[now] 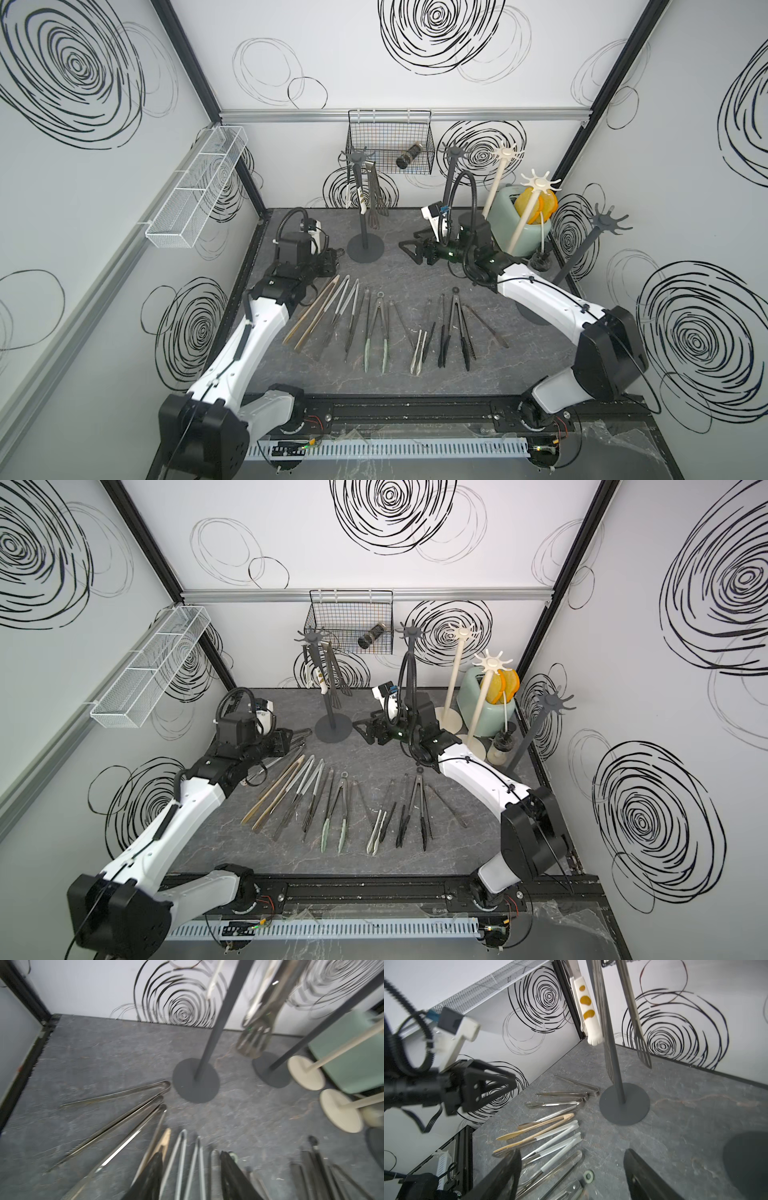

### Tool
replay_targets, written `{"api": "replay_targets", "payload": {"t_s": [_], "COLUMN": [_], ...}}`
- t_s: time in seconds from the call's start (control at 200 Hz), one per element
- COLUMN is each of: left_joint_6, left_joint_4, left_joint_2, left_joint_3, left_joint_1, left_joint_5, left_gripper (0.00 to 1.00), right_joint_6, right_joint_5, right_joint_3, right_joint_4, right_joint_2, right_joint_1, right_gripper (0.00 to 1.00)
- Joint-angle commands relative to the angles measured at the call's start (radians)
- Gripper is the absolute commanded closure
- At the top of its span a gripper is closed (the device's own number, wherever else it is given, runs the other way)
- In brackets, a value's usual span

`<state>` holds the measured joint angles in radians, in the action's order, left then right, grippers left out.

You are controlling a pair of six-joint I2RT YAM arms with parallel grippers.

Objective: Hang food tongs on kitchen utensil racks
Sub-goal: Hang the food tongs on the rack, then move the food tongs to the center of the board.

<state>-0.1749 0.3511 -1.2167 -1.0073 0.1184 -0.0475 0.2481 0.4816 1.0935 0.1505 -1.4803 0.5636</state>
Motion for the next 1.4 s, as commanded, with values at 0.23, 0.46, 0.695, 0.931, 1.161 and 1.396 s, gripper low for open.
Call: {"api": "replay_targets", "payload": {"t_s": [0.23,0.46,0.695,0.931,1.161,1.396], "left_joint_6": [0.250,0.404,0.435,0.451,0.458,0.464], "left_joint_4": [0.045,0.108,0.079,0.055,0.042,0.037], "left_joint_2": [-0.375,-0.643,-0.759,-0.783,-0.812,-0.832], "left_joint_3": [-0.179,-0.338,-0.369,-0.385,-0.387,-0.398], "left_joint_1": [-0.137,-0.155,-0.157,-0.158,-0.164,-0.166], "left_joint_5": [0.046,0.119,0.157,0.173,0.175,0.187], "left_gripper": [0.54,0.55,0.60,0.60,0.61,0.62], "right_joint_6": [0.032,0.032,0.034,0.026,0.021,0.015], "right_joint_5": [0.050,0.076,0.083,0.085,0.092,0.085], "right_joint_3": [-0.288,-0.325,-0.330,-0.313,-0.317,-0.328], "right_joint_4": [0.014,-0.058,-0.075,-0.091,-0.095,-0.098], "right_joint_2": [0.204,0.193,0.145,0.101,0.084,0.088], "right_joint_1": [0.001,-0.001,-0.004,-0.005,-0.006,-0.011], "right_gripper": [0.25,0.25,0.30,0.31,0.32,0.32]}}
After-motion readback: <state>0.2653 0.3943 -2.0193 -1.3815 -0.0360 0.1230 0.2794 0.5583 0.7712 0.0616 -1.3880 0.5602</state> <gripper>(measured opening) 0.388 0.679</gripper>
